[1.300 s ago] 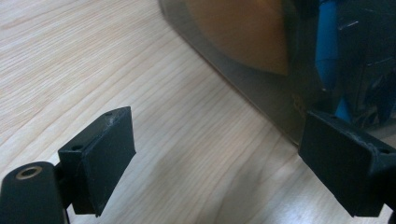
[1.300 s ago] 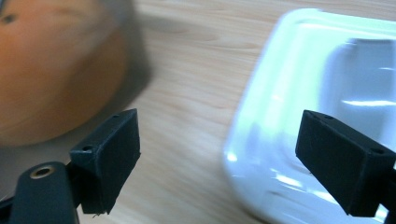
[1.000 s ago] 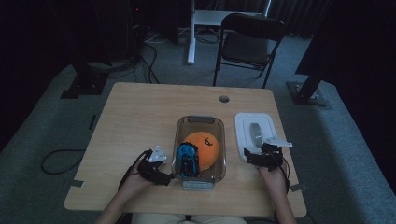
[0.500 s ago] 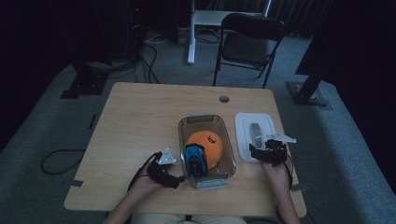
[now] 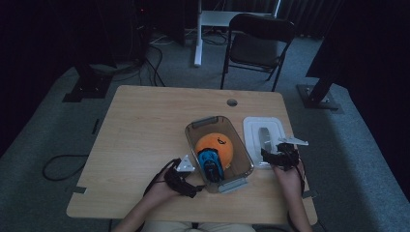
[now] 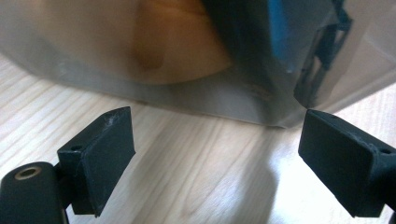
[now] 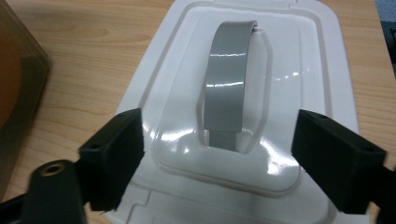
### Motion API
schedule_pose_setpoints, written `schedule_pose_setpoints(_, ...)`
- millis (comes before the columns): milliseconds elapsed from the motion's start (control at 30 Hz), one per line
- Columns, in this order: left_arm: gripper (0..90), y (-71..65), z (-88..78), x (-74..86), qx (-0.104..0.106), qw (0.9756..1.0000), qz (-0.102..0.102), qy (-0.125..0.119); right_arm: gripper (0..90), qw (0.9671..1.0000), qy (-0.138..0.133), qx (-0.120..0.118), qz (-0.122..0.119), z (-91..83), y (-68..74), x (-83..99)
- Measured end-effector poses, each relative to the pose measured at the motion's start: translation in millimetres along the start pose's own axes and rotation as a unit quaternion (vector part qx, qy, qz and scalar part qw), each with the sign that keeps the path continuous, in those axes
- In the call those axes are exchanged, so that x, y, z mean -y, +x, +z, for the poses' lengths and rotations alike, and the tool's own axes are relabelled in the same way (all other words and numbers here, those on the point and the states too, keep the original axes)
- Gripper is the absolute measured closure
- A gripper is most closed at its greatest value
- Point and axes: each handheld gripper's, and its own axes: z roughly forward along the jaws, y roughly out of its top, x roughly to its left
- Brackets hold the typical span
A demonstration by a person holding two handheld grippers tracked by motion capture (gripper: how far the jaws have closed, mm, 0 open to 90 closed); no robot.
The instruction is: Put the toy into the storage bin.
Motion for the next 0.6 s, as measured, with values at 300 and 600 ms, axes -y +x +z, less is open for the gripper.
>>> schedule_pose_setpoints(300, 11.3, 1.1, -1.7, 3.9, -0.01, 0.9999, -0.007, -0.011, 23.1, 0.9997, 0.006, 0.022, 0.0, 18.1, -0.9, -13.6)
schedule_pose_setpoints(600, 11.3, 16.3, -18.2, 20.4, -0.043, 0.9986, -0.03, -0.013, 36.4, 0.999, 0.03, 0.032, 0.011, 44.4, -5.3, -13.2)
